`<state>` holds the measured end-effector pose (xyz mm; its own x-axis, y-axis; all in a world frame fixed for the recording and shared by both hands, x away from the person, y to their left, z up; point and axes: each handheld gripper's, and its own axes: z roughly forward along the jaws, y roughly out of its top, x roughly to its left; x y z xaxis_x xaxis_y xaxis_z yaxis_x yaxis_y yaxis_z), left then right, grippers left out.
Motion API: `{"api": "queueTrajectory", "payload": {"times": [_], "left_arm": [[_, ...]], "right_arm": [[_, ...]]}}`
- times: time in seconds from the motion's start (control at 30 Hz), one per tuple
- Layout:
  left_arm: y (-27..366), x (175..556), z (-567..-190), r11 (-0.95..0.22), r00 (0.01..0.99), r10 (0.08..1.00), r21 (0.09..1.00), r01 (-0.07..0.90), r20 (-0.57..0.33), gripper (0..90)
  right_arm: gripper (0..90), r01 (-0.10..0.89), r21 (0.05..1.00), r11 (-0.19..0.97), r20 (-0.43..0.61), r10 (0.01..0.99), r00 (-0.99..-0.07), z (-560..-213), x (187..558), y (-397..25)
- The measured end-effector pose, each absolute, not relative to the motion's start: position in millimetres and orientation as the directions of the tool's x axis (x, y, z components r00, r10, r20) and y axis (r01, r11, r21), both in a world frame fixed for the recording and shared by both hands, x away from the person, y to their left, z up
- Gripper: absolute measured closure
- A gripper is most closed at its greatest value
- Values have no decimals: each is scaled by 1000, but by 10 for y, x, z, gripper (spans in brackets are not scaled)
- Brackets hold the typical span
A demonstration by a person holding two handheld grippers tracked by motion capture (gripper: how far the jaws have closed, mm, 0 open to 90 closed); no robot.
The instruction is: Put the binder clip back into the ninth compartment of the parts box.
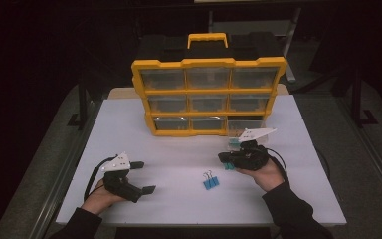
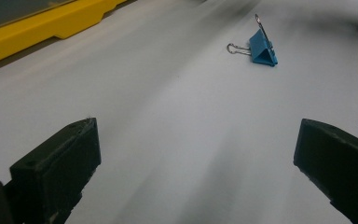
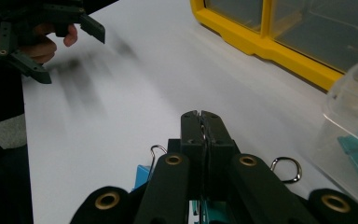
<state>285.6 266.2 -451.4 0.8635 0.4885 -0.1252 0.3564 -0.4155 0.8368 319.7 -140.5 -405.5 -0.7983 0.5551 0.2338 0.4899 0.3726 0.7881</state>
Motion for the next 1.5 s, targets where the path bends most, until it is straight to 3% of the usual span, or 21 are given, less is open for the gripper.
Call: {"api": "queueTrajectory", "payload": {"times": [0.93,1.5], "left_arm": [[2646,2829,-4488,-408,869,479,843,349,-128,4],[2601,2826,-4472,-405,871,474,846,346,-129,4]], "right_arm": [[870,420,839,346,191,536,-822,-3510,3221,-1413],[870,391,878,275,169,585,-793,-3244,3424,-1593]]}}
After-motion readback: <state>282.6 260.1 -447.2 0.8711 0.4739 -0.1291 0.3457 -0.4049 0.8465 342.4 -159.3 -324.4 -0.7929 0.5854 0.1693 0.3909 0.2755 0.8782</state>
